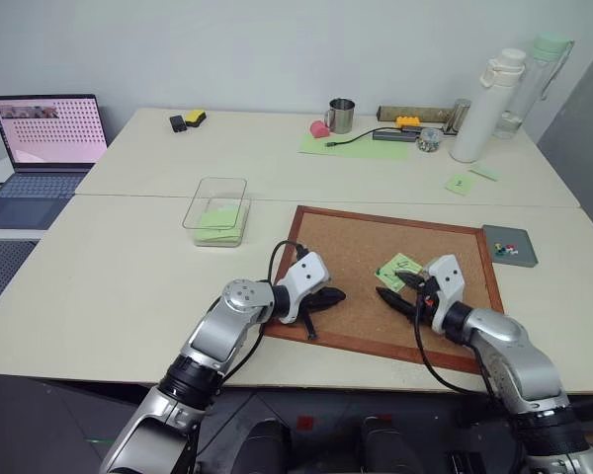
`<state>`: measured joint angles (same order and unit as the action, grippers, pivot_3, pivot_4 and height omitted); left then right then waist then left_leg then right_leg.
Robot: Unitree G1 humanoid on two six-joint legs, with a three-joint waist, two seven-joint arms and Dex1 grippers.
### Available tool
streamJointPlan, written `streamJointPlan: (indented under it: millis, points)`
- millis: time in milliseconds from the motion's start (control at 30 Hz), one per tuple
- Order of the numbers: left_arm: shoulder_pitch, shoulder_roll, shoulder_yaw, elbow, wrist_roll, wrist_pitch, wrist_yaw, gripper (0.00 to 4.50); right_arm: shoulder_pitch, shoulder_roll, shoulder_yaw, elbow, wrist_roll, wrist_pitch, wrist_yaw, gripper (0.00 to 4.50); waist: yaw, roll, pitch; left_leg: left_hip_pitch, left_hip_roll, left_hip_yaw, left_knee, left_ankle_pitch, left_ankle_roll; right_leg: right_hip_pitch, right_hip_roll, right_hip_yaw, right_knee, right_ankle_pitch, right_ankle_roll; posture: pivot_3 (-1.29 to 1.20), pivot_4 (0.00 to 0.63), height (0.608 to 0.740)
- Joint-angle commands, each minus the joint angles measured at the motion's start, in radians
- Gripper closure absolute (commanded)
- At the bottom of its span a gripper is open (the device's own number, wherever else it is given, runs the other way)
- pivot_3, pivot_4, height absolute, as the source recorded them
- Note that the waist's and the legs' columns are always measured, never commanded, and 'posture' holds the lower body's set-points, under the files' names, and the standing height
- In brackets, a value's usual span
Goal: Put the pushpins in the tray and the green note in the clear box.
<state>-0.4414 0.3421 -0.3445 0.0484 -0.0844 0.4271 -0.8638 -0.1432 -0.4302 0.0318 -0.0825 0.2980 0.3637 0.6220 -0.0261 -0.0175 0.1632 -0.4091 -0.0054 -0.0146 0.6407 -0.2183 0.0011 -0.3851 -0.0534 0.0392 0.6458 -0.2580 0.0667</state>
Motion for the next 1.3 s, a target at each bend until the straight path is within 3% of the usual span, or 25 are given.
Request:
streamJointPlan:
  millis: [33, 400, 767, 933, 1133, 1300]
  points:
    - [0.025, 0.019, -0.009, -0.004, 0.009, 0.018, -0.002, 4.50, -0.001, 0.011, -0.028, -0.009, 0.018, -0.018, 0.003, 2.14, -0.001, 0.000, 0.000, 0.000, 0.000, 0.000, 0.000, 0.000, 0.000, 0.000, 0.000, 0.000, 0.000, 0.000, 0.000, 0.00, 0.150, 0.740]
    - [0.027, 0.019, -0.011, -0.011, 0.007, 0.023, 0.001, 4.50, 0.004, 0.035, -0.048, -0.031, 0.026, -0.016, -0.010, 4.47, -0.001, 0.000, 0.000, 0.000, 0.000, 0.000, 0.000, 0.000, 0.000, 0.000, 0.000, 0.000, 0.000, 0.000, 0.000, 0.00, 0.150, 0.740]
    - [0.024, 0.024, -0.014, -0.009, 0.009, 0.026, -0.006, 4.50, -0.022, 0.066, -0.174, -0.234, 0.192, 0.123, -0.090, 4.47, -0.001, 0.000, 0.000, -0.001, 0.000, 0.000, 0.000, 0.000, 0.000, -0.002, 0.000, 0.001, 0.001, 0.000, 0.000, 0.00, 0.150, 0.740]
    - [0.026, 0.031, -0.014, -0.011, 0.009, 0.028, -0.011, 4.50, -0.062, 0.060, -0.272, -0.219, 0.255, 0.164, -0.146, 4.47, 0.000, 0.000, 0.000, -0.001, 0.000, 0.000, 0.000, 0.000, 0.000, -0.001, 0.000, 0.000, 0.000, 0.000, 0.000, 0.00, 0.150, 0.740]
    - [0.018, 0.036, -0.011, -0.004, 0.007, 0.029, -0.013, 4.50, -0.219, -0.054, -0.362, 0.080, 0.092, 0.078, -0.292, 4.47, -0.003, 0.000, 0.000, -0.001, 0.000, 0.001, 0.000, 0.000, 0.000, -0.002, 0.000, 0.001, 0.000, 0.000, 0.000, 0.00, 0.150, 0.740]
    - [0.019, 0.040, -0.013, -0.011, 0.007, 0.036, -0.013, 4.50, -0.368, -0.155, -0.380, 0.474, 0.010, -0.030, -0.293, 4.47, -0.002, 0.000, 0.000, -0.001, 0.000, 0.002, -0.001, 0.000, 0.000, -0.002, 0.000, 0.001, 0.000, 0.000, 0.000, 0.00, 0.150, 0.740]
